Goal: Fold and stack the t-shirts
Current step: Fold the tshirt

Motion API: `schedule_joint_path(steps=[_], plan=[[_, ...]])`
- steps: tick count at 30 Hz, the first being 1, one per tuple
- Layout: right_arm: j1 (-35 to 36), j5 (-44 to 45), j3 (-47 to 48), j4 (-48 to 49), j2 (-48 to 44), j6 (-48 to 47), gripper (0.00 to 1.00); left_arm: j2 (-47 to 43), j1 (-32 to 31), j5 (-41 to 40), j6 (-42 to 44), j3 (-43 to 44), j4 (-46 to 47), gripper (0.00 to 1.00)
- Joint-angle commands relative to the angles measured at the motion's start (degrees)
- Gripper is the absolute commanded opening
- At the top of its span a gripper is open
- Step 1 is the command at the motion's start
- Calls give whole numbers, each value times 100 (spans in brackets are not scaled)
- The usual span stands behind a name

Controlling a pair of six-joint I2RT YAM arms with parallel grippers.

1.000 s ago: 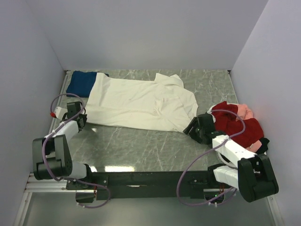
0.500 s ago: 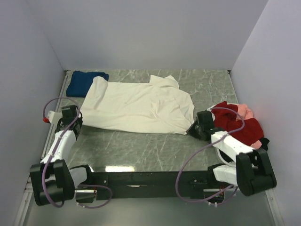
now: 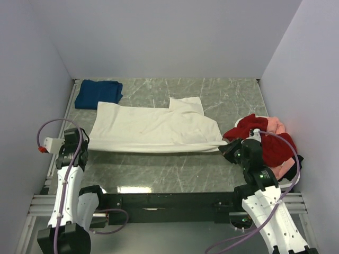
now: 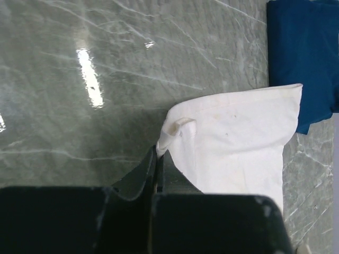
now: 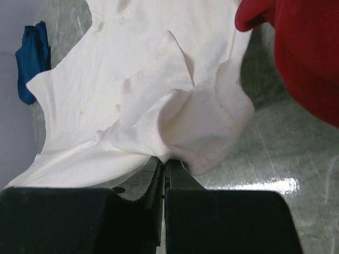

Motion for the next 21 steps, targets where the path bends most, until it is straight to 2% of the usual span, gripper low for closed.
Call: schedule_joint_path(steps=[1,3,4,5,6,7,8,11,13,15,17,18,19,21], plan=[[-65,-15,-44,-668,-243,35,1,-278,62,-450,-263,3,-572,3],[-65,-51,-53,-757,-322,26,11,-410,62,-503,-325,47,-722,9],[-57,-68,-53,-792,-357,-17,17,-454,71,-512,-317,65,-792,17],[-65,-146,-27,-792,-375,-44,35,-533,71,-538,-290,117,-793,23],[-65,-182,8,-784,-384,-79,46,-560,71,-556,-255,161,-828,29],[-65,-243,52,-766,-367,-149,55,-577,62,-565,-185,231,-837,39],[-57,-314,200,-740,-332,-211,65,-595,62,-556,-89,397,-793,43],[-57,-707,455,-249,54,-448,73,-473,62,-416,421,819,-486,52],[-48,-972,605,346,668,-588,73,-341,71,84,1166,935,57,54],[22,-1279,895,787,1502,-633,73,71,71,635,1509,1084,708,53],[189,-1159,1447,1219,2126,-747,73,808,36,1033,1669,1338,1069,52],[285,-958,1702,1264,2799,-817,73,1107,-8,1113,1705,1444,1227,51],[434,-878,2244,1334,3137,-992,72,1745,-60,1114,1705,1593,1264,50],[549,-702,2783,1396,4113,-1194,69,2373,-376,878,1714,2059,1334,49]])
